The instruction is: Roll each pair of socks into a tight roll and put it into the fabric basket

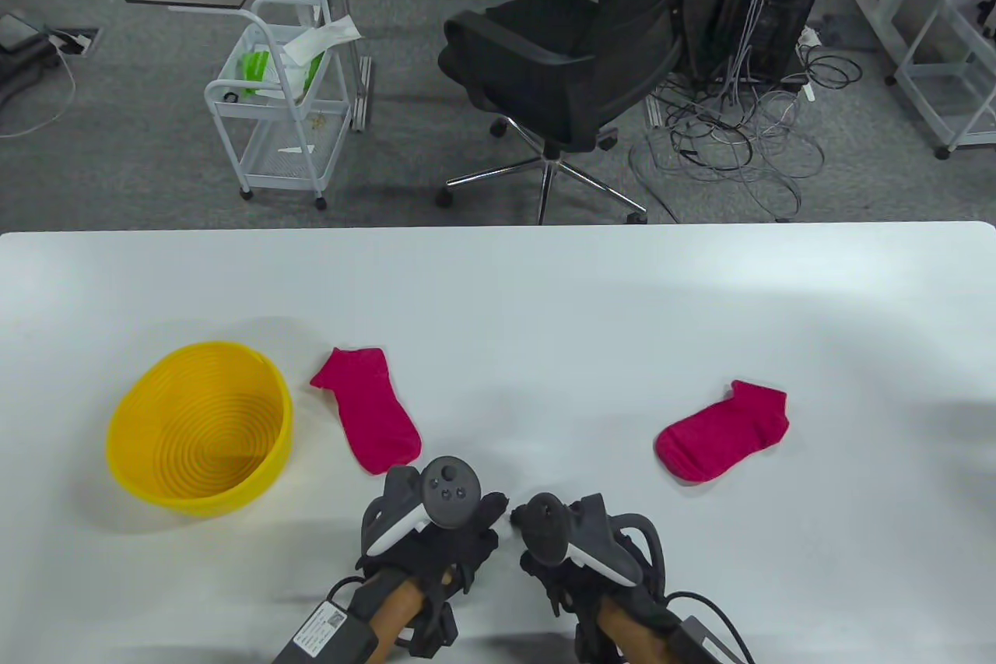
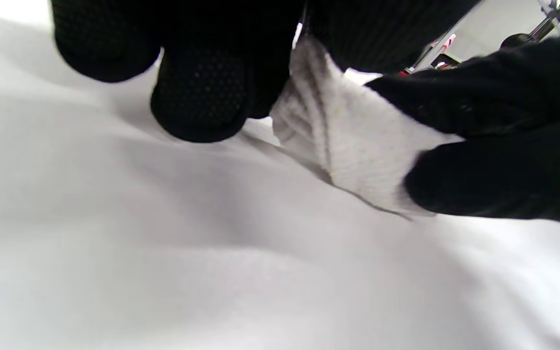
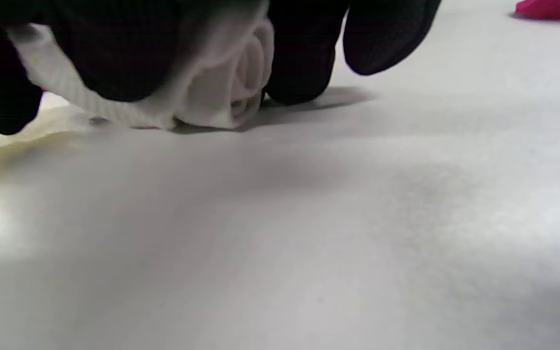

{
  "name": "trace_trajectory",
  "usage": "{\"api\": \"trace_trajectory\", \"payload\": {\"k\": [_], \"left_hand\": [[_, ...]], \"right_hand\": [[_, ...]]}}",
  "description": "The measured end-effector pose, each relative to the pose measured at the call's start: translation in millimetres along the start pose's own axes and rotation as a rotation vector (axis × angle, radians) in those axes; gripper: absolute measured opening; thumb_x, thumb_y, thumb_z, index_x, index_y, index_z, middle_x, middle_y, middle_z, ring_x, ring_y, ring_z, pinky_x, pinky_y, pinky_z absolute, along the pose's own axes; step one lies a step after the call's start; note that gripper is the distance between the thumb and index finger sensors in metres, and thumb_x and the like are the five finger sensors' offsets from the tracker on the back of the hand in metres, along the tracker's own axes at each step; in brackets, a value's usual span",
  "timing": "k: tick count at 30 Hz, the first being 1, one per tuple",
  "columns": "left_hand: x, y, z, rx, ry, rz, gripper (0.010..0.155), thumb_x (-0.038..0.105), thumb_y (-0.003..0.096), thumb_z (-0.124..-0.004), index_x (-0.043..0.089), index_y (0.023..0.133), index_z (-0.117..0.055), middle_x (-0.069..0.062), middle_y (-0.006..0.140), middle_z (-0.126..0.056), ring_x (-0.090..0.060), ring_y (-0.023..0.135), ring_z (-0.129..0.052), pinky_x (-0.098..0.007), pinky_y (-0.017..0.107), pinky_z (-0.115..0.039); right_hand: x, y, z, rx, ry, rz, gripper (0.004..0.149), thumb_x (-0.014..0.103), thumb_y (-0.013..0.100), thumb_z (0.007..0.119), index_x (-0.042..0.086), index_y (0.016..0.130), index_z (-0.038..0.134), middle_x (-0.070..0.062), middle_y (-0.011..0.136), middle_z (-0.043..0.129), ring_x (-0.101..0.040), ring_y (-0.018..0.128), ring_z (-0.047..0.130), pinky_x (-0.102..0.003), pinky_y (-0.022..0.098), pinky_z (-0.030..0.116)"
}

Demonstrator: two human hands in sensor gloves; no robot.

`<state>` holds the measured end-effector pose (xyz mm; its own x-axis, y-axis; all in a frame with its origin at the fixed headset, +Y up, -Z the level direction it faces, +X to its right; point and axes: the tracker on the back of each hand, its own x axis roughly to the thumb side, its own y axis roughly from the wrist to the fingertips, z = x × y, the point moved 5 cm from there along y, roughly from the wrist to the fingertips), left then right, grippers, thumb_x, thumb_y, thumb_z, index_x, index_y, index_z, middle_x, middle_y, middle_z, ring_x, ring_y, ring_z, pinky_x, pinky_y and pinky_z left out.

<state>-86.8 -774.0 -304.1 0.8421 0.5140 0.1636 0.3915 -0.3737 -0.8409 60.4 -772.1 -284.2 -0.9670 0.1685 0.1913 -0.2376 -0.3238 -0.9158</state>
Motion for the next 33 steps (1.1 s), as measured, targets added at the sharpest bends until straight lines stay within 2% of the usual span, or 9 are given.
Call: {"api": "trace_trajectory", "payload": {"k": [2, 5, 15, 22, 29, 33], "left_hand": [[-1, 0, -2, -0.054, -0.045, -0.029, 0.058, 0.037, 0.0415, -0.074, 0.032, 0.098, -0.066, -0.010, 0.097, -0.079, -0.026, 0.065, -0.097, -0.049, 0.049, -0.076], [-1, 0, -2, -0.061, -0.074, -0.043, 0.058, 0.032, 0.0416, -0.075, 0.031, 0.099, -0.065, -0.010, 0.098, -0.076, -0.026, 0.067, -0.095, -0.049, 0.050, -0.076], [-1, -6, 15, 0.045, -0.094, -0.044, 0.055, 0.036, 0.0401, -0.079, 0.030, 0.095, -0.073, -0.007, 0.090, -0.084, -0.025, 0.062, -0.098, -0.047, 0.048, -0.077], [-5, -11, 24, 0.106, -0.150, -0.054, 0.060, 0.049, 0.0378, -0.079, 0.031, 0.095, -0.075, -0.010, 0.093, -0.082, -0.027, 0.066, -0.096, -0.048, 0.049, -0.076], [-11, -7, 15, 0.033, -0.296, -0.069, 0.070, 0.060, 0.0366, -0.074, 0.032, 0.100, -0.065, -0.010, 0.095, -0.083, -0.030, 0.066, -0.098, -0.051, 0.049, -0.077], [-11, -6, 14, 0.011, -0.398, -0.073, 0.066, 0.055, 0.0382, -0.075, 0.028, 0.098, -0.068, -0.010, 0.086, -0.092, -0.027, 0.057, -0.103, -0.050, 0.045, -0.080]], "right_hand": [[-5, 1, -1, 0.019, 0.029, 0.001, 0.060, 0.046, 0.041, 0.077, 0.027, 0.097, 0.066, 0.000, 0.094, 0.083, -0.021, 0.084, 0.085, -0.052, 0.065, 0.069], [-10, 1, -3, 0.044, 0.088, -0.012, 0.060, 0.045, 0.041, 0.077, 0.027, 0.097, 0.065, 0.000, 0.095, 0.082, -0.022, 0.084, 0.084, -0.052, 0.065, 0.069], [-7, -7, -18, -0.001, 0.148, -0.060, 0.060, 0.045, 0.041, 0.078, 0.028, 0.097, 0.066, -0.001, 0.095, 0.082, -0.022, 0.084, 0.084, -0.052, 0.065, 0.069], [-10, -11, -25, -0.033, 0.213, -0.095, 0.060, 0.045, 0.040, 0.079, 0.029, 0.096, 0.066, 0.001, 0.095, 0.082, -0.022, 0.085, 0.084, -0.051, 0.066, 0.069], [-10, -13, -28, -0.023, 0.320, -0.135, 0.059, 0.045, 0.040, 0.079, 0.030, 0.096, 0.066, 0.002, 0.096, 0.081, -0.021, 0.086, 0.083, -0.051, 0.067, 0.068], [-14, -10, -25, 0.012, 0.376, -0.136, 0.059, 0.045, 0.040, 0.079, 0.031, 0.096, 0.065, 0.003, 0.097, 0.080, -0.020, 0.087, 0.083, -0.052, 0.068, 0.067]]}}
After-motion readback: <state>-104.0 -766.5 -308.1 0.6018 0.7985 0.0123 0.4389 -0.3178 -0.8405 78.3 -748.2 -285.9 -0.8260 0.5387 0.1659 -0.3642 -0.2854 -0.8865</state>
